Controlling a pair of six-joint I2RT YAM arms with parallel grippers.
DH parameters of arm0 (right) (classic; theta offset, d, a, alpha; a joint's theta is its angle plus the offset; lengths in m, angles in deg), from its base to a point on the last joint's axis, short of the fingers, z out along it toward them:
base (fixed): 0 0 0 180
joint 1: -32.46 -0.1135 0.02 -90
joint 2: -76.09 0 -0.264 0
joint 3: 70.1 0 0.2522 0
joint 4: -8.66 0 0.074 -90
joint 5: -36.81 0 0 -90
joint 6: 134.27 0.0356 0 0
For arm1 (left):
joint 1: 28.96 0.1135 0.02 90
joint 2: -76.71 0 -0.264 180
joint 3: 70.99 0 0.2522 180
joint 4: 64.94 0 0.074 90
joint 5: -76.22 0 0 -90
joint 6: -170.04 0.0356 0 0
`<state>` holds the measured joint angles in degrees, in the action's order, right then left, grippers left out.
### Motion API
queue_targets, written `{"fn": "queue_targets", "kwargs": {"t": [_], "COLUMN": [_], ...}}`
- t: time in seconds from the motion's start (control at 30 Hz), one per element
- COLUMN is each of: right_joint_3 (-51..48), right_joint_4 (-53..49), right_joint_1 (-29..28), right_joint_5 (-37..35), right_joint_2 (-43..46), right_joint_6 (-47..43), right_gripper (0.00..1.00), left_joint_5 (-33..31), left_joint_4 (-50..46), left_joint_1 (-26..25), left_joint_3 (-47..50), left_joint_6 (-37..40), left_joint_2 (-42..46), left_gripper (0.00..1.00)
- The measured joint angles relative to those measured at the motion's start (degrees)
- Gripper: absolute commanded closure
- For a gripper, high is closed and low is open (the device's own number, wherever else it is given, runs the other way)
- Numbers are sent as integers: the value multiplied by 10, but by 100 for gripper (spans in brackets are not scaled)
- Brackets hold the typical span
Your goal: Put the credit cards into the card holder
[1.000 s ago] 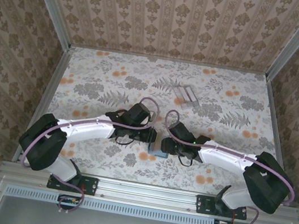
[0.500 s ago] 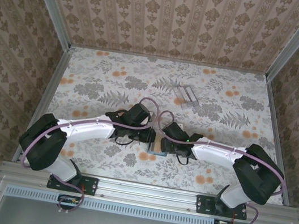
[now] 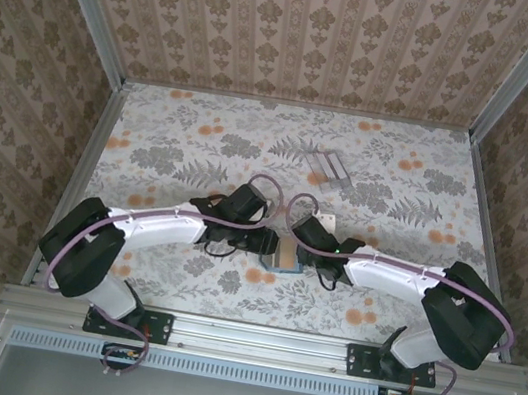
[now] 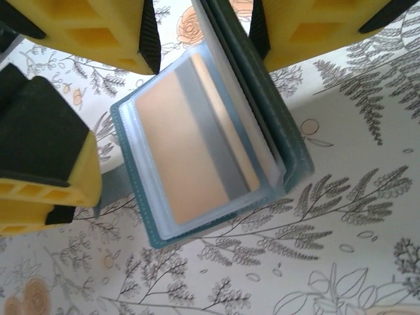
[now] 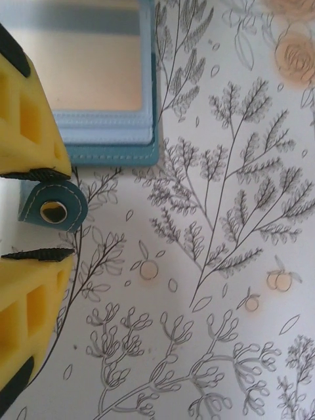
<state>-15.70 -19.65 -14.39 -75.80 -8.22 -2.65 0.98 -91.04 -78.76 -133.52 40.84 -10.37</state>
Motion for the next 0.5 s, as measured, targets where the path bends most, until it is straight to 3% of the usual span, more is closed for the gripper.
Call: {"fn": "queue_targets", "kwargs": {"t": [0.2,0.5], "right_joint_3": [-13,-54], "right_joint_4": [-2,11], "right_joint_1": [17,69], "right_joint_5": [2,43], "right_joint_2": [14,73], "right_joint_6": [12,19], "right_gripper": [80,81], "left_joint_5": [6,25], "left_joint_4": [9,42], "left_joint_1": [-1,-9], "left_joint_3": [-27,-61], "left_joint_6": [0,0], "left_joint_2": [-8,-70], "left_gripper": [56,55]}}
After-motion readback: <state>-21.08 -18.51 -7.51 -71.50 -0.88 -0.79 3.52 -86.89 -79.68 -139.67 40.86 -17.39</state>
